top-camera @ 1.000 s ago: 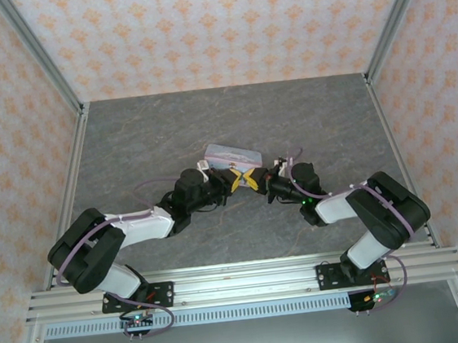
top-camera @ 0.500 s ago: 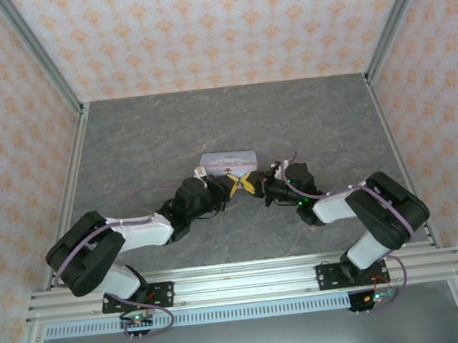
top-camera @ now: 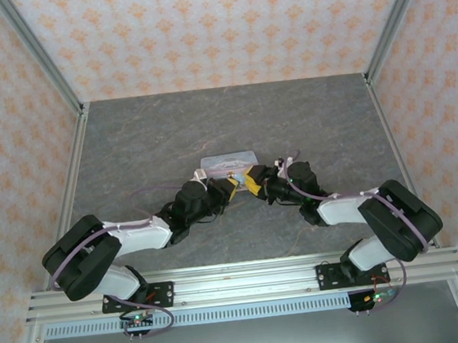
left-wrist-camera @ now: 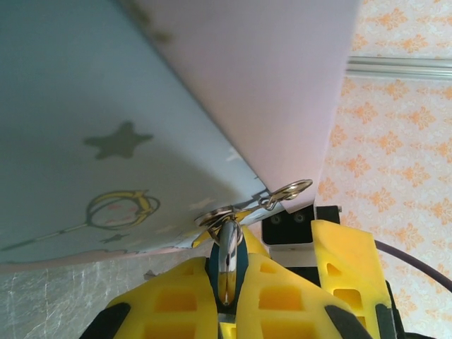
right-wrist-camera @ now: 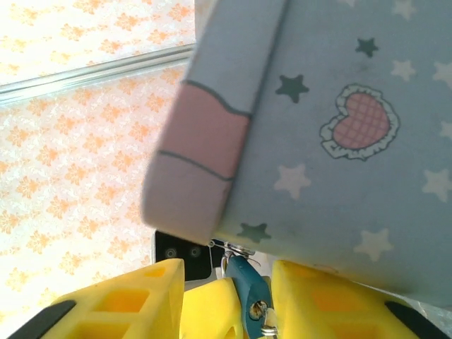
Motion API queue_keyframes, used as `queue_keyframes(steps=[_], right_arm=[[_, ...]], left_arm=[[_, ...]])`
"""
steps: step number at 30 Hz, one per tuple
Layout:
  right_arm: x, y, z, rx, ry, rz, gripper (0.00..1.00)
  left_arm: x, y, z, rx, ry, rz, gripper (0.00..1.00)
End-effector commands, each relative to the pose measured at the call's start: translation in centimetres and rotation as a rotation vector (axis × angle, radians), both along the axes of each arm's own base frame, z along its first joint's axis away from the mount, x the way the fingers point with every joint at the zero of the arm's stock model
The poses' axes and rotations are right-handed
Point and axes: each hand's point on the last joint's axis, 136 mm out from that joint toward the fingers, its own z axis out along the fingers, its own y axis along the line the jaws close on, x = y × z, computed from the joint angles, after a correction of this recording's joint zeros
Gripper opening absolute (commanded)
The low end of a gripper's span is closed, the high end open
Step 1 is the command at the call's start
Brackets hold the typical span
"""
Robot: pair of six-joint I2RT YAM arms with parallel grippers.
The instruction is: Unlock the padlock with the key
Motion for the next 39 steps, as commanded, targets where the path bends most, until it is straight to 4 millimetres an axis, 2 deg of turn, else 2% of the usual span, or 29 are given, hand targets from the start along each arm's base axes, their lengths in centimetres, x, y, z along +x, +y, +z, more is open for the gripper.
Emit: queue_keyframes(steps=[1,26,32,39], right_arm=[[0.8,-2.3,-1.5,-0.079,0.006,-0.106,0.38],[-1.2,0.1,-2.6,-0.095,0.066,0.014,0.34],[-1.9,-0.1,-3.0,-0.109,0.073,0.022,0.33],[-1.8,0.1,-2.6,-0.098,0.064,0.023,0.24]], left_arm=[[-0.6,-0.2,1.0,-0.002,-0.043,-0.034,0.0],[0.4,-1.3,1.4,-0.003,-0.049,-0.05,0.0],[0.6,-1.6,1.3,-0.005,-0.049,-0.051,0.0],[0.7,-1.7,1.2,-0.004,-0.047,-0.052,0.0]])
